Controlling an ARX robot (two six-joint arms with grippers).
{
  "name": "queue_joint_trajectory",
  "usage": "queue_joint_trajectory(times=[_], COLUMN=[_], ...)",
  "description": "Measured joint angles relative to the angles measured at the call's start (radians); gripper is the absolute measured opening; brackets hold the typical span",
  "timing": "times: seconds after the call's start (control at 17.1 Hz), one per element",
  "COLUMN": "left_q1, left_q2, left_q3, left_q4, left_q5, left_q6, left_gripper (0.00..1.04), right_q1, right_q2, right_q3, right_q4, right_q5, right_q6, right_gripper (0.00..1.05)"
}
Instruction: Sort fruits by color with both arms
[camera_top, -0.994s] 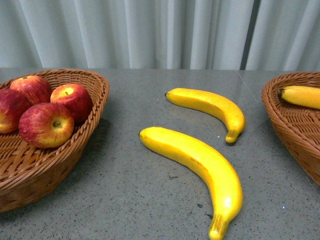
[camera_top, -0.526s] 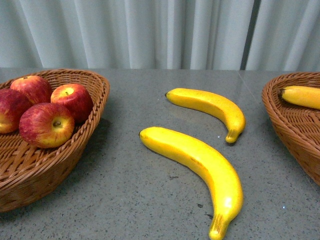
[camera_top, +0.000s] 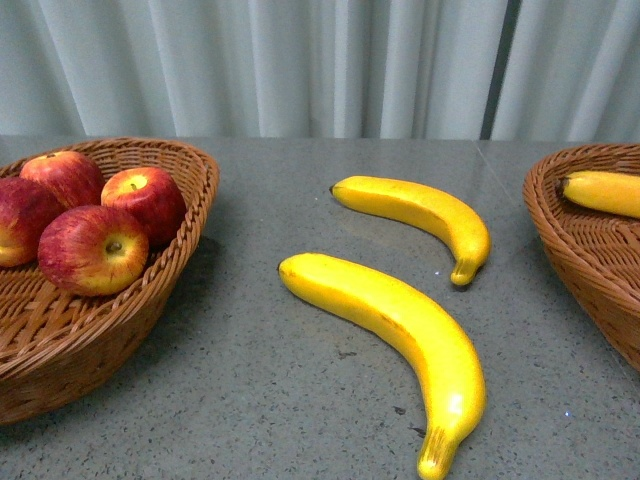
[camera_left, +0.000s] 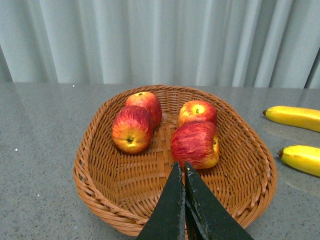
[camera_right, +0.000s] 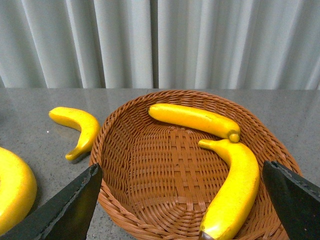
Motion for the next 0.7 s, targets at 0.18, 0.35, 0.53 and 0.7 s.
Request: queue_joint_trajectory(times=[0.18,0.35,0.53,0.7], left_q1=[0.0,0.0,0.0,0.0], left_q2=[0.0,0.0,0.0,0.0], left_q3=[0.0,0.0,0.0,0.0], left_q4=[0.003,0.003,0.003,0.003], left_q5=[-0.001,-0.001,-0.001,-0.001], left_q6=[-0.001,-0.002,-0.002,-0.001], left_gripper=[0.02,0.36,0.72,0.99], right_q1=[0.0,0.0,0.0,-0.02], right_q2=[0.0,0.0,0.0,0.016], right_q3=[0.0,0.0,0.0,0.001], right_q4=[0.0,0.0,0.0,0.028], right_q5=[0.0,0.0,0.0,-0.066], right_q6=[0.0,0.0,0.0,0.027], right_gripper=[0.98,0.98,0.98,0.98])
